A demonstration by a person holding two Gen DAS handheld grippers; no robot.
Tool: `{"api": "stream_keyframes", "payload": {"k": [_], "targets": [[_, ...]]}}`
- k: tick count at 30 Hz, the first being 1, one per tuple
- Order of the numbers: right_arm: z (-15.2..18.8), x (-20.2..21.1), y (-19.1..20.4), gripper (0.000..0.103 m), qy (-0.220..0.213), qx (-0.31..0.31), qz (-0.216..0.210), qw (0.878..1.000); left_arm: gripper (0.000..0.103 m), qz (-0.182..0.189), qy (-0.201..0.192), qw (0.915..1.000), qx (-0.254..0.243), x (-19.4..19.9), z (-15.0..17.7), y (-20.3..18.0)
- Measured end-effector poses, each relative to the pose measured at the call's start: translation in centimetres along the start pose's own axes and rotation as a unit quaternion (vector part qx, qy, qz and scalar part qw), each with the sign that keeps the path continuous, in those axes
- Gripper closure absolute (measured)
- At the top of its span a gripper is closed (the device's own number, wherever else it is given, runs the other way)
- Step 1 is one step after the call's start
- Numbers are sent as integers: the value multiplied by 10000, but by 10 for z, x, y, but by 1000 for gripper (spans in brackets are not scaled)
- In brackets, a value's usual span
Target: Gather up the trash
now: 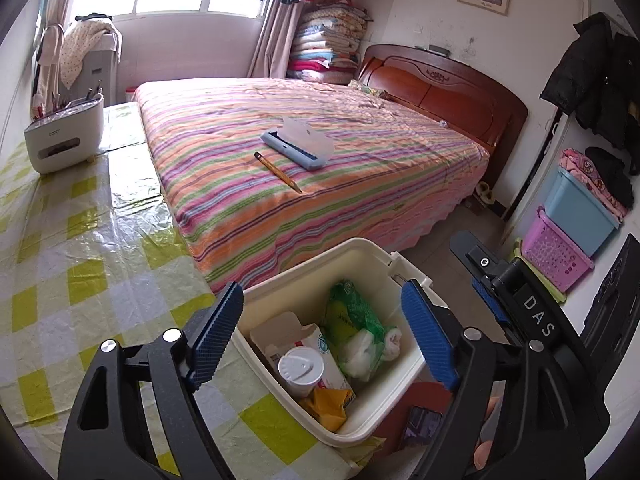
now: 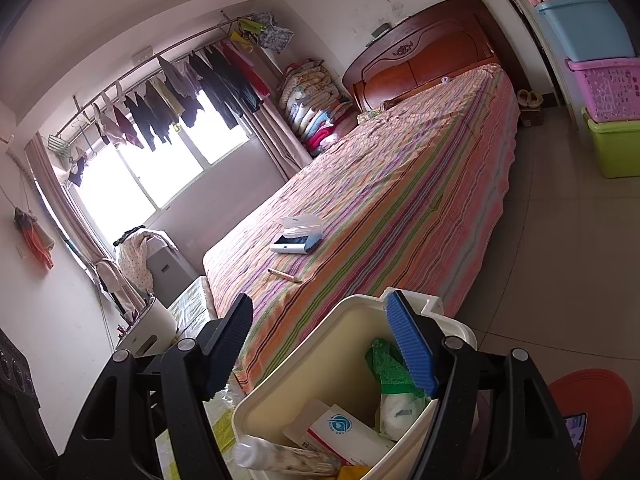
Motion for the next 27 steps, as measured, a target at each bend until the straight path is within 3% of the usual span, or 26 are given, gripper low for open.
{"api": "stream_keyframes", "payload": {"k": [3, 6, 14, 19, 27], "targets": [[1, 1, 2, 35, 9, -1, -28, 10000, 22, 34, -74, 9998, 158, 13, -4, 11], [3, -1, 6, 35, 51, 39, -58, 10000, 21, -174, -273, 9988, 375, 31, -6, 29], [17, -4, 30, 35, 218, 321, -229, 9990, 16, -1041, -697, 9917, 294, 79, -1, 61], [30, -5, 54, 35, 294, 621, -385, 9969, 15, -1478, -724, 9862, 199, 101, 6, 86], [56, -7, 89, 29, 502, 907, -632, 9926, 15, -1951, -706, 9770, 496, 137, 28, 140]]}}
Point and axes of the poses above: each gripper's, at about its wrist camera, not at the fingertips, and x roughly against the way its jaws point, y to its left, z to its underside, the point moved 6 cm from there along -x, roughly the way its jaws point, and after that the axes turned 2 degrees about -x, right-handed, at the moved point
